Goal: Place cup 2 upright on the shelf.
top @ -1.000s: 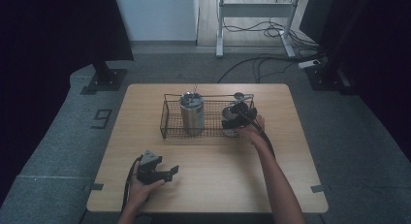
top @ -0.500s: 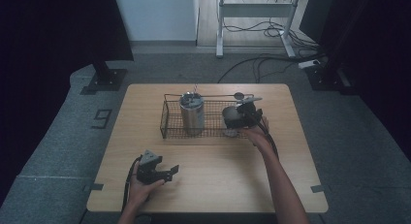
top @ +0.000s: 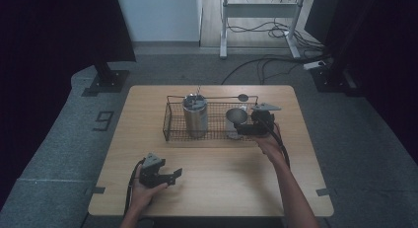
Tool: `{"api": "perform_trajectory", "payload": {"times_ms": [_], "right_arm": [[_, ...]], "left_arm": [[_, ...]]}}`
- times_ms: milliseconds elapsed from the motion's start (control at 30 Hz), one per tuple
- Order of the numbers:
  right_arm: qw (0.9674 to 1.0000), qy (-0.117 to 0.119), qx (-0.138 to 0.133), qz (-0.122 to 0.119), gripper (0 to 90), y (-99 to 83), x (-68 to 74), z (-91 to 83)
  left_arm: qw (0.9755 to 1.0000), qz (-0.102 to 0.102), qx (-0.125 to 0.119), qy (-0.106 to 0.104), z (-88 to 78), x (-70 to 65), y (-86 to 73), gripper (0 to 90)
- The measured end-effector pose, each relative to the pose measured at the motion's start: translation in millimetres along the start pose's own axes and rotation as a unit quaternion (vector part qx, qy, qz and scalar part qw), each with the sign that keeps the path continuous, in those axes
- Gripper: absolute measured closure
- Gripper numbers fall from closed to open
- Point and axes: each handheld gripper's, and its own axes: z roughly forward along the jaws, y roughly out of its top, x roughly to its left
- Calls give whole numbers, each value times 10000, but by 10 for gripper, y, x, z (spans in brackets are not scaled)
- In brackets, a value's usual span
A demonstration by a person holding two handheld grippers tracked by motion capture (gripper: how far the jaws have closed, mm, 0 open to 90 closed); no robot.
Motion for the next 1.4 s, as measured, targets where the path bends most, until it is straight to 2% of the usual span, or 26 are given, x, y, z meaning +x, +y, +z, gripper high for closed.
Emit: {"api": "perform_trajectory", "payload": {"times_ms": [333,567,900,1233,1400], "right_arm": [[9989,262,-377,-104,34,-218,45,-303],[9981,351,-500,-119,67,-435,47,-461],[9982,349,-493,-31,102,-754,-3,-650],[9988,218,-416,141,118,-1040,-117,-853],[9991,162,-361,152,131,-1170,-150,-943]], "left_arm": [[10000,20,-6,19,-3,-4,-1,148],[10000,34,8,29,2,-12,-4,148],[10000,66,37,46,13,-23,-9,149],[9999,80,49,65,17,-26,-12,150],[9999,97,57,66,19,-34,-16,149]]}}
